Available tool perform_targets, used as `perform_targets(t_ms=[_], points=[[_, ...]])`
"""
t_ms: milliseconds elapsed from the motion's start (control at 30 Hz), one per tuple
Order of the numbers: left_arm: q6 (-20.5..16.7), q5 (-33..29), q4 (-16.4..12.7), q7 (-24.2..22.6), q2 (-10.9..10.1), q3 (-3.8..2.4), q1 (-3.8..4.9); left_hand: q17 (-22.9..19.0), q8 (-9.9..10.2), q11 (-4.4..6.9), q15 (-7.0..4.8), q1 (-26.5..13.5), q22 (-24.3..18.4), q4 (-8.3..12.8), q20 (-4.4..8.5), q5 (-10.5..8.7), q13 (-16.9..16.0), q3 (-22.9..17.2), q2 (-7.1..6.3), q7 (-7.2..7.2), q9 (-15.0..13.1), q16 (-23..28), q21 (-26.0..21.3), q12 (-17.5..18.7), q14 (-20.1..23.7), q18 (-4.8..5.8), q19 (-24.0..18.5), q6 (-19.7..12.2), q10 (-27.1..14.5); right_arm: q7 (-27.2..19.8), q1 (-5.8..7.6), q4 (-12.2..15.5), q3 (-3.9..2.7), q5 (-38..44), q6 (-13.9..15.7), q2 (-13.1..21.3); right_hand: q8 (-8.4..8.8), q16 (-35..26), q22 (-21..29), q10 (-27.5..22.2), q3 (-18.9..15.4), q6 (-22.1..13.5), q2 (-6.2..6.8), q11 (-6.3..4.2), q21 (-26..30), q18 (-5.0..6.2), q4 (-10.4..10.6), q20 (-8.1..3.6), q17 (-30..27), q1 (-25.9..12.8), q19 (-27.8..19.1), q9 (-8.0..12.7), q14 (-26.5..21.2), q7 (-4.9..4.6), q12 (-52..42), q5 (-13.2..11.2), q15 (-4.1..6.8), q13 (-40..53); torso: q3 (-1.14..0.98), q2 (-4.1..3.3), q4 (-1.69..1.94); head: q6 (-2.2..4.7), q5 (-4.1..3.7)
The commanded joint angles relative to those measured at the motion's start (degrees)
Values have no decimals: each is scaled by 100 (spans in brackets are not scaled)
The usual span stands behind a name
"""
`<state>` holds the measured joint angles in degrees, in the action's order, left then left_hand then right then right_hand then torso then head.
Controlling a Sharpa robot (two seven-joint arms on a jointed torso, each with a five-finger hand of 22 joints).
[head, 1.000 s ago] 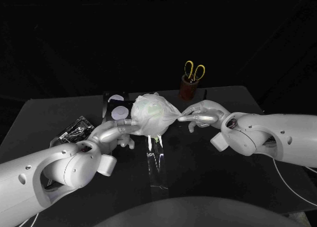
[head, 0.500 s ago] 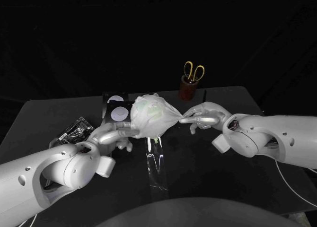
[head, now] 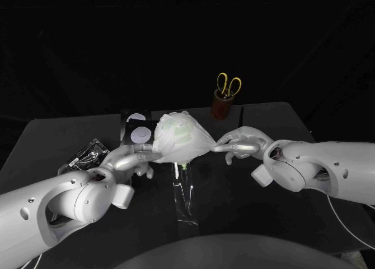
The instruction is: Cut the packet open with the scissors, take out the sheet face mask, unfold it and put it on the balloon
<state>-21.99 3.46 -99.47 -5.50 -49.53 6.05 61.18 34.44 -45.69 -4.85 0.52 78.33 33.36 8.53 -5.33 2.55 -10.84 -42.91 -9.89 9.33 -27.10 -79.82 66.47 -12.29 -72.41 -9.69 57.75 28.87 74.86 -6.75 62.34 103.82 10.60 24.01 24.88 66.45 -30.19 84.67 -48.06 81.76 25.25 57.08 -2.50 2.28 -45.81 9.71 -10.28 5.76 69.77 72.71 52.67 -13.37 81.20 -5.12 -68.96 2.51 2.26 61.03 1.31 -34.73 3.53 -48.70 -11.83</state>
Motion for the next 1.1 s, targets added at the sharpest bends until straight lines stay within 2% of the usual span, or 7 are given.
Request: perform_targets(t_ms=[33,233,400,633,800,1100], points=[[71,65,11,-40,-13,-6,3,84,34,-5,-20,49,21,83,1,21,-25,-27,25,101,33,-49,42,-42,-103,-99,-39,45,52,93,-46,25,6,116,128,-8,-139,38,-11,375,117,-10,0,-156,-37,52,-84,2,14,-63,-35,-716,31,28,-1369,25,-7,2275,3,-1,5,-3,1],[391,327,64,328,-44,-8,3,228,73,-6,-21,66,59,142,4,21,-59,-61,17,103,92,-95,108,-67,-158,-99,-52,55,73,170,-154,3,8,154,291,-15,-158,52,-31,382,173,-11,12,-156,-55,55,-101,4,44,-87,-39,-721,44,28,-1380,25,-7,2285,4,3,4,-10,4],[626,500,105,561,-59,-8,3,341,89,-6,-20,65,81,169,3,21,-75,-79,12,103,124,-128,145,-78,-196,-99,-63,68,83,200,-187,-53,9,161,352,-43,-174,59,-46,386,216,-13,23,-156,-68,56,-111,6,54,-112,-43,-726,48,28,-1386,24,-8,2290,-2,4,7,-3,18],[889,696,136,851,-72,-8,3,502,112,-5,-20,64,112,209,3,20,-95,-108,6,103,167,-176,196,-93,-246,-99,-81,87,103,255,-217,-82,9,183,368,-83,-181,61,-53,388,238,-15,28,-156,-74,57,-114,7,58,-125,-45,-728,49,28,-1388,24,-8,2292,3,-3,-3,3,33],[900,738,150,905,-71,-8,4,521,120,-5,-19,58,121,220,2,20,-100,-114,1,103,181,-186,212,-96,-252,-99,-89,89,108,298,-240,-89,9,228,370,-105,-187,63,-60,387,259,-18,30,-156,-80,58,-119,7,59,-133,-48,-729,49,28,-1386,25,-8,2291,1,2,8,9,33],[603,647,205,734,-66,-8,4,243,147,-22,0,-36,136,203,-17,19,-112,-92,-16,111,234,-135,229,-76,-123,-95,-150,79,32,357,-258,-110,9,331,371,-167,-194,55,-69,375,287,-23,36,-155,-86,59,-124,8,18,-147,-52,-731,30,27,-1367,25,-9,2276,2,0,4,19,45]])
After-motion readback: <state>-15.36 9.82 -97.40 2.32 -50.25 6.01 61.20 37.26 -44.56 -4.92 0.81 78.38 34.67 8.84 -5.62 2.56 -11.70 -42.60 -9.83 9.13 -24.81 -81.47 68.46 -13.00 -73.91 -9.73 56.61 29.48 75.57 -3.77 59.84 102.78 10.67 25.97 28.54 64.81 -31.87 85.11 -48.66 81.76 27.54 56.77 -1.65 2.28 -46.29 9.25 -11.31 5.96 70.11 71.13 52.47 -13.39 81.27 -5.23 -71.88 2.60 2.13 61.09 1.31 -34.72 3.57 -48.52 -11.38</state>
